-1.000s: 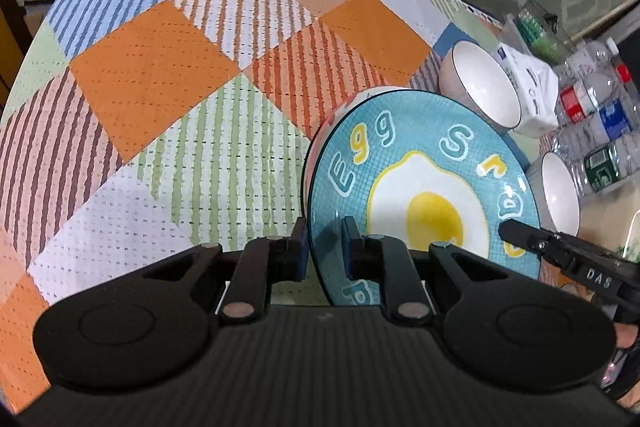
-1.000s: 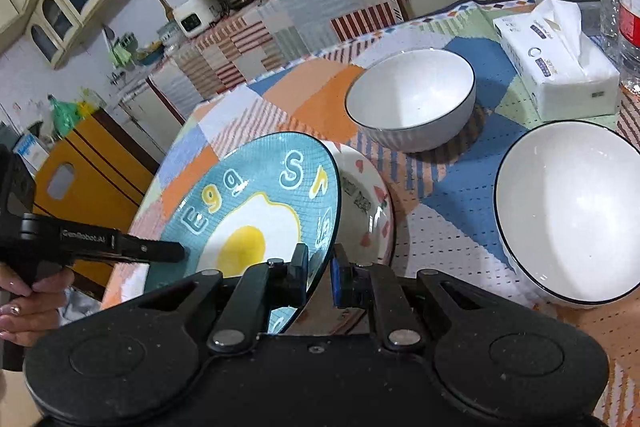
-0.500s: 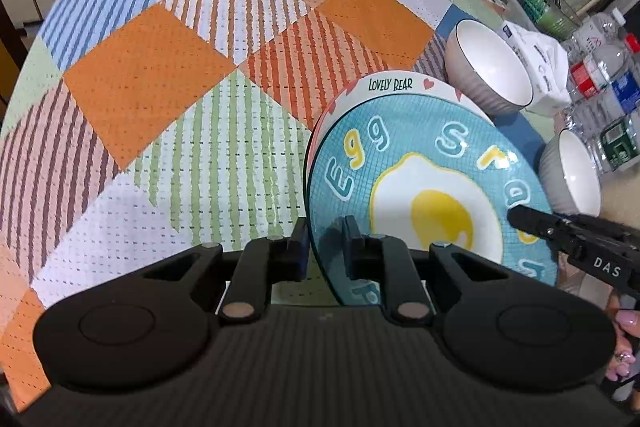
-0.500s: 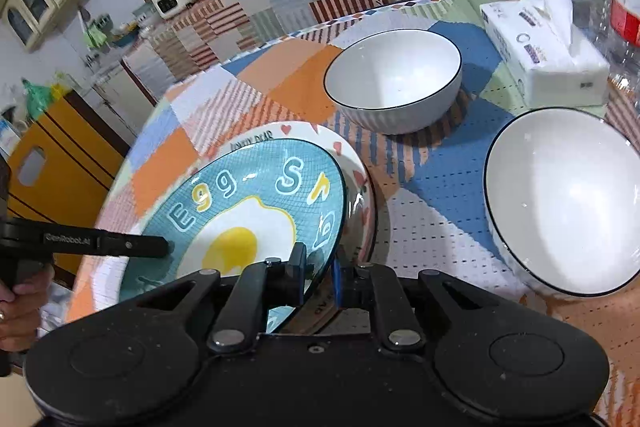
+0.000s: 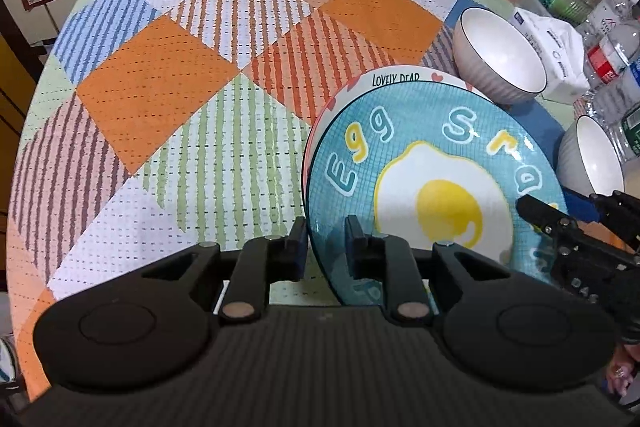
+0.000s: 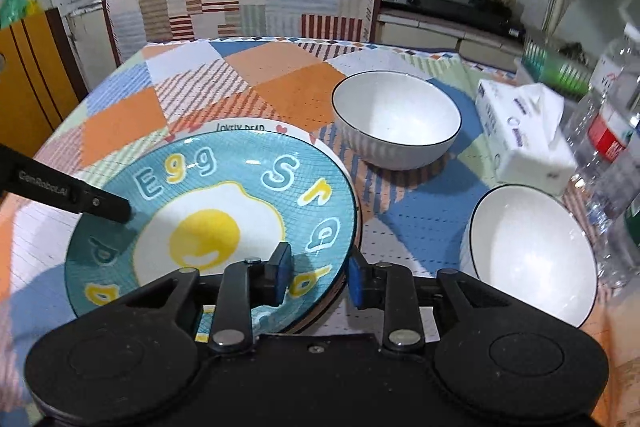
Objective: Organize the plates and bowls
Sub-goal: 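Lower the egg plate onto the bunny plate and open the right gripper, then move the right gripper to the rim of a white bowl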
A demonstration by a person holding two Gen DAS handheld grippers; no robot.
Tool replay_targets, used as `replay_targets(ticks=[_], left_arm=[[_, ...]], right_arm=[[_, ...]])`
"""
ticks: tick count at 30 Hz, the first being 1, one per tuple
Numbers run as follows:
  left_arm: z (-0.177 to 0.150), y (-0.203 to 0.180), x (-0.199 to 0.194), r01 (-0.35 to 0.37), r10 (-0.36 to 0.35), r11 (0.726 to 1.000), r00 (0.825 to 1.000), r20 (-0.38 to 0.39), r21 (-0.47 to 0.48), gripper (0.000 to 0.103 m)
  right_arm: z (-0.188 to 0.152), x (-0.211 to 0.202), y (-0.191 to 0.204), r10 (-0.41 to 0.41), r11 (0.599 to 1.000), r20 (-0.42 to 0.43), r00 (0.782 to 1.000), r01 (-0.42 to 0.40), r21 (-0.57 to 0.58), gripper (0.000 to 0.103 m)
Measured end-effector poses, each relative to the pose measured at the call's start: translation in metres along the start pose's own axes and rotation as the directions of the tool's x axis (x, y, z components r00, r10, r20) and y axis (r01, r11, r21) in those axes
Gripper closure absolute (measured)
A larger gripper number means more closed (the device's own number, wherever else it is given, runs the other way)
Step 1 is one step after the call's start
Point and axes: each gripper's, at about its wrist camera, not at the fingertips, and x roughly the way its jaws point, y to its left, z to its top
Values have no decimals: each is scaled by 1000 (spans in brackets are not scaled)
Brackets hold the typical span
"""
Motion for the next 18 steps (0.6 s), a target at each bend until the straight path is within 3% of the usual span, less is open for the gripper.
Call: replay_targets(ticks=[5, 7, 18], left_arm=[[-3, -11, -21, -37, 36, 999, 999, 23, 28, 86], [-5, -13, -34, -13, 12, 999, 999, 33, 33, 86], [-19, -62, -123, 87, -93, 985, 995, 38, 149, 86]], right_arm=[[-5, 5, 7, -73, 996, 10, 997, 74, -45, 69], [-6, -1, 6, -73, 996, 32, 997, 74, -40, 70], [9, -87, -43, 68, 991, 7, 998, -68, 117, 68]])
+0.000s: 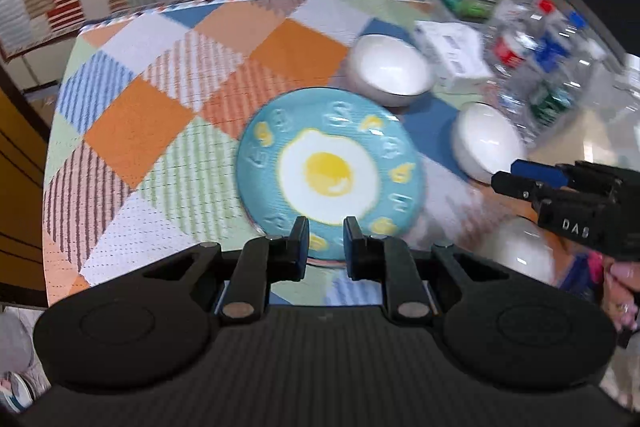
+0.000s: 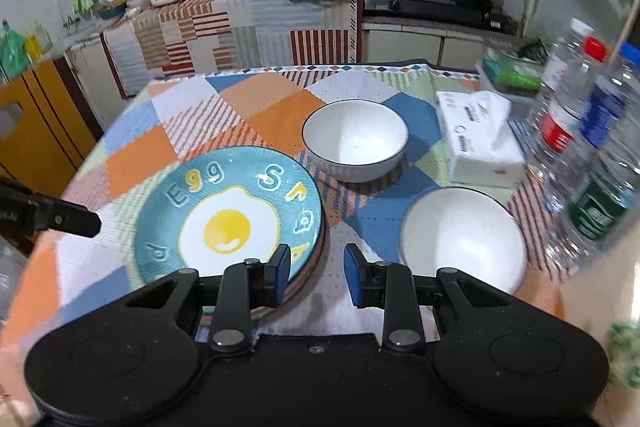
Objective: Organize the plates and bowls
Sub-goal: 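Move the right gripper to the rim of a white bowl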
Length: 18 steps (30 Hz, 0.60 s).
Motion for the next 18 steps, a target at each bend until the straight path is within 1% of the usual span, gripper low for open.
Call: replay_targets(ticks=[1, 3, 4, 5, 6, 9, 11, 13, 14, 16, 18], left_arm=[[-1, -7, -6, 14, -14, 1000, 1000, -3, 11, 85], [-4, -23, -17, 45, -44, 998, 999, -16, 37, 85], [-7, -31, -19, 57, -56, 997, 998, -25, 48, 84], [-10, -38, -21, 68, -66, 996, 997, -36, 57, 83], [-13, -46, -22, 78, -75, 995, 996, -46, 67, 82], [-25, -67, -20, 114, -107, 989, 991, -77, 93, 78], [-33, -80, -15, 127, -116, 986, 989, -95, 110, 76], [-39, -92, -6, 134, -119, 982, 986, -116, 133, 71], [-42, -98, -2, 130, -112, 980, 986, -121, 152, 69], [-48, -108, 7, 108, -83, 974, 988, -132, 198, 63], [-53, -114, 18, 94, -63, 971, 987, -146, 221, 62]], right_arm=[[0, -11, -5, 11, 1000, -7, 1000, -11, 11, 67], [-2, -31, -15, 31, 999, -21, 999, -31, 24, 59], [-3, -41, -19, 40, 999, -28, 999, -39, 33, 57], [-6, -52, -24, 44, 998, -32, 999, -42, 42, 52], [-9, -60, -27, 45, 998, -34, 998, -43, 46, 47], [-21, -80, -36, 23, 999, -31, 999, -21, 44, 38], [-32, -91, -38, 8, 1000, -32, 999, -7, 29, 36], [-43, -99, -41, -7, 1000, -20, 1000, 7, 22, 33], [-50, -102, -43, -8, 1000, -11, 1000, 8, 23, 32], [-60, -106, -49, 0, 999, 1, 1000, 0, 34, 31], [-71, -105, -56, 0, 999, 25, 1000, -1, 40, 31]])
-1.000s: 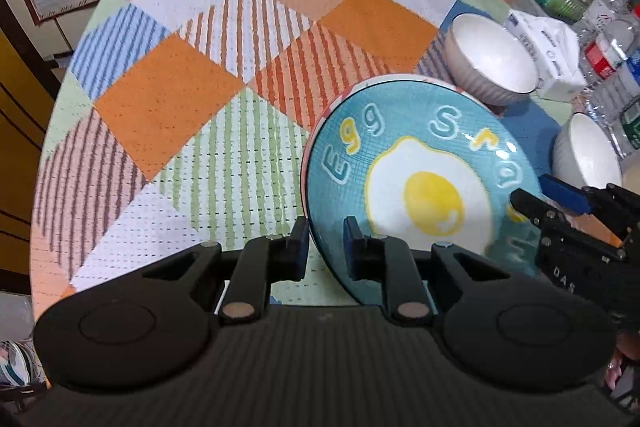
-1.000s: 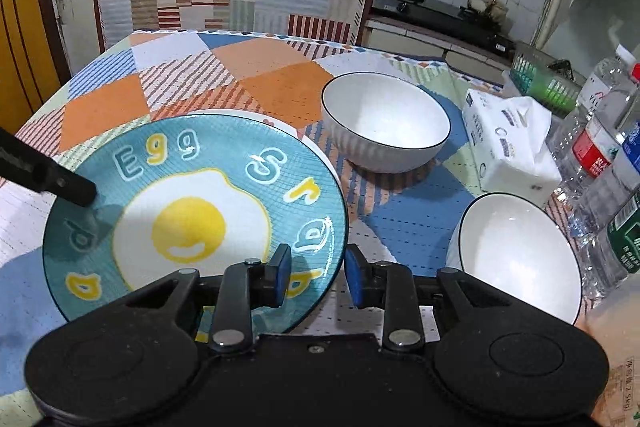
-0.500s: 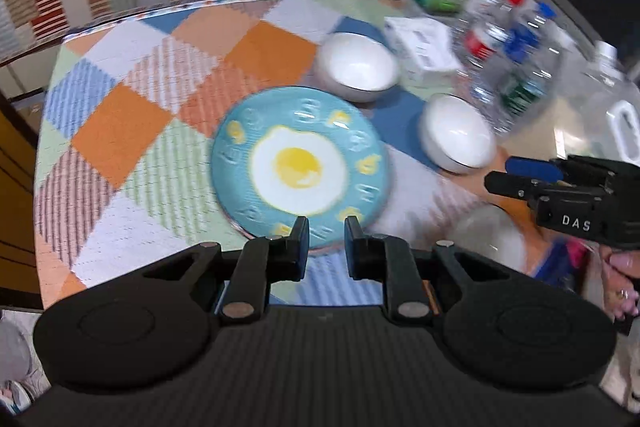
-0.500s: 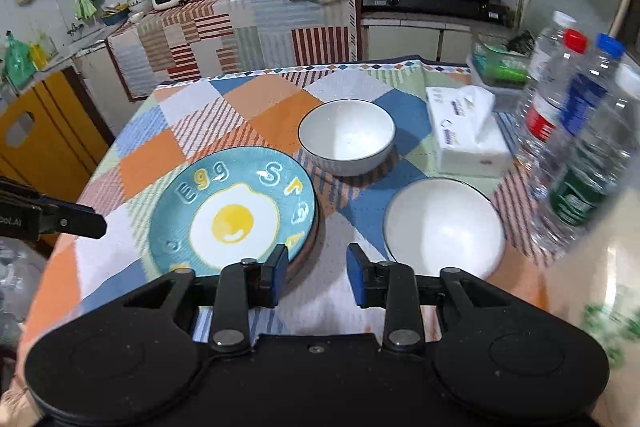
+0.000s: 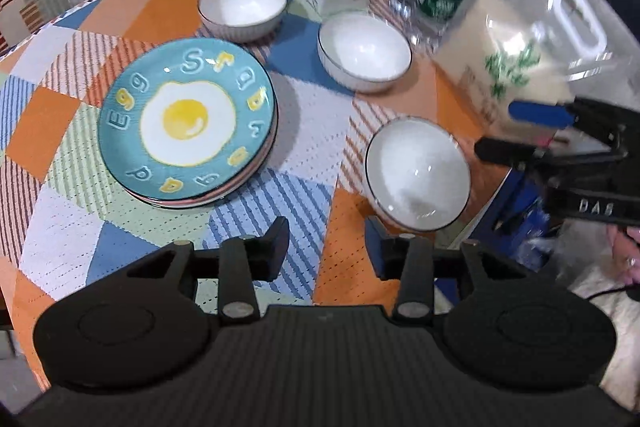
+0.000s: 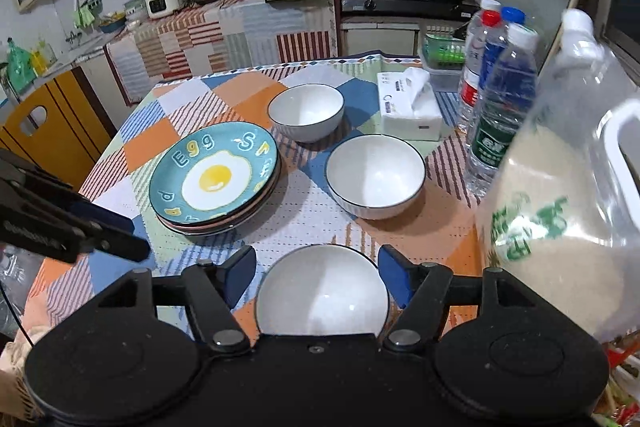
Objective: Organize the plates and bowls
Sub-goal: 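Move the right gripper to the rim of a white bowl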
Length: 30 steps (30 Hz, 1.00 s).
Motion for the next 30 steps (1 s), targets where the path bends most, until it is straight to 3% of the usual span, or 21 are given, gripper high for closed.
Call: replay_targets(ticks=[4, 6, 8, 12, 14, 18, 22, 25, 27, 30], left_arm=[[-5, -10, 20, -45, 45, 998, 999, -5, 53, 62], [-7, -11, 28, -51, 51, 997, 999, -8, 61, 62], [-6, -11, 35, -44, 45, 997, 999, -9, 65, 62], [-4, -14, 50, -17, 17, 999, 1000, -2, 51, 62], [-2, -15, 56, 2, -2, 999, 1000, -2, 36, 62], [1, -18, 69, -1, 1, 1000, 1000, -8, 10, 61], [5, -20, 77, 16, -16, 1000, 1000, -3, -7, 58], [7, -24, 83, 30, -30, 999, 999, 22, -29, 57], [9, -30, 91, 39, -39, 999, 999, 21, -37, 57], [7, -36, 105, 50, -49, 996, 998, 26, -68, 59]], right_arm=[[-21, 12, -17, -18, 999, 57, 998, 16, 39, 31], [-31, 24, -31, -7, 988, 90, 996, -7, 155, 31], [-38, 44, -46, 21, 963, 22, 1000, -27, 267, 31], [-38, 64, -66, -24, 945, -27, 999, 31, 327, 31], [-38, 70, -75, -2, 927, -30, 1000, 13, 375, 31], [-45, 71, -82, -7, 923, -56, 998, 28, 383, 31], [-49, 75, -89, 37, 911, -75, 996, -3, 412, 32], [-53, 79, -81, 24, 926, -102, 994, 17, 376, 38], [-52, 82, -78, -18, 925, -107, 994, 57, 375, 51], [-53, 84, -79, -16, 919, -104, 994, 55, 390, 58]])
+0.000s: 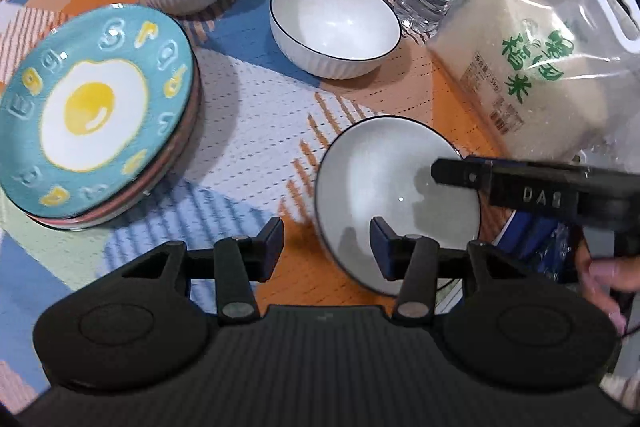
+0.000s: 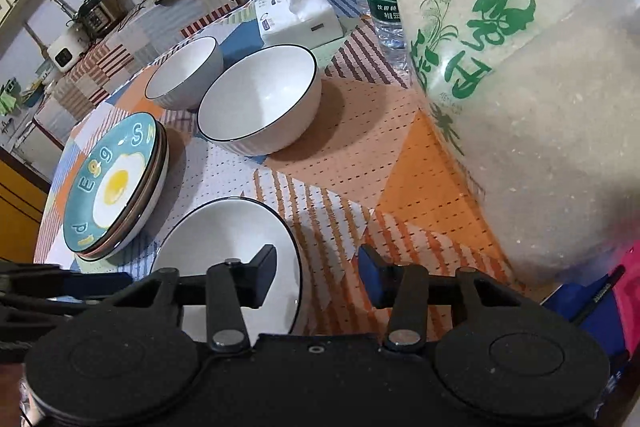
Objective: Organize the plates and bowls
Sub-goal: 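Move the right gripper to the rim of a white bowl, then grasp the white bowl rim with the right gripper and lift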
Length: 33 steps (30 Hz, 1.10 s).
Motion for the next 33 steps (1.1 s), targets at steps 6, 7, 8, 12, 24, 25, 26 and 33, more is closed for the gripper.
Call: replay_targets(ticks=[6, 7, 8, 12, 24, 25, 26, 33], left_arm=[[-12, 1, 19, 34, -37, 998, 998, -59, -47, 83], [-13, 2, 19, 34, -37, 998, 998, -55, -58, 84], [-14, 2, 19, 26, -30, 998, 998, -61, -59, 85], [-20, -1, 11, -26, 25, 1000, 995, -97, -7, 86], [-52, 48, -39, -53, 45, 997, 987, -154, -49, 86], [-54, 54, -44, -49, 39, 997, 987, -154, -61, 86], [-57, 62, -51, -46, 34, 996, 988, -154, -78, 86], [-66, 95, -81, -57, 38, 991, 988, -151, -123, 86]], right_arm=[[-6, 4, 2, 19, 1000, -48, 999, -19, 1, 93], [-6, 4, 6, 3, 1000, -47, 999, -4, -11, 93], [-7, 4, 10, -13, 999, -44, 999, 11, -35, 93], [-12, 2, 14, -8, 1000, -70, 997, 6, -30, 93], [-30, -8, 67, 62, 988, -114, 992, -77, -134, 92], [-30, -9, 76, 66, 983, -121, 990, -85, -162, 92], [-30, -10, 85, 76, 976, -128, 989, -100, -193, 92], [-24, -11, 134, 129, 940, -188, 974, -180, -291, 91]])
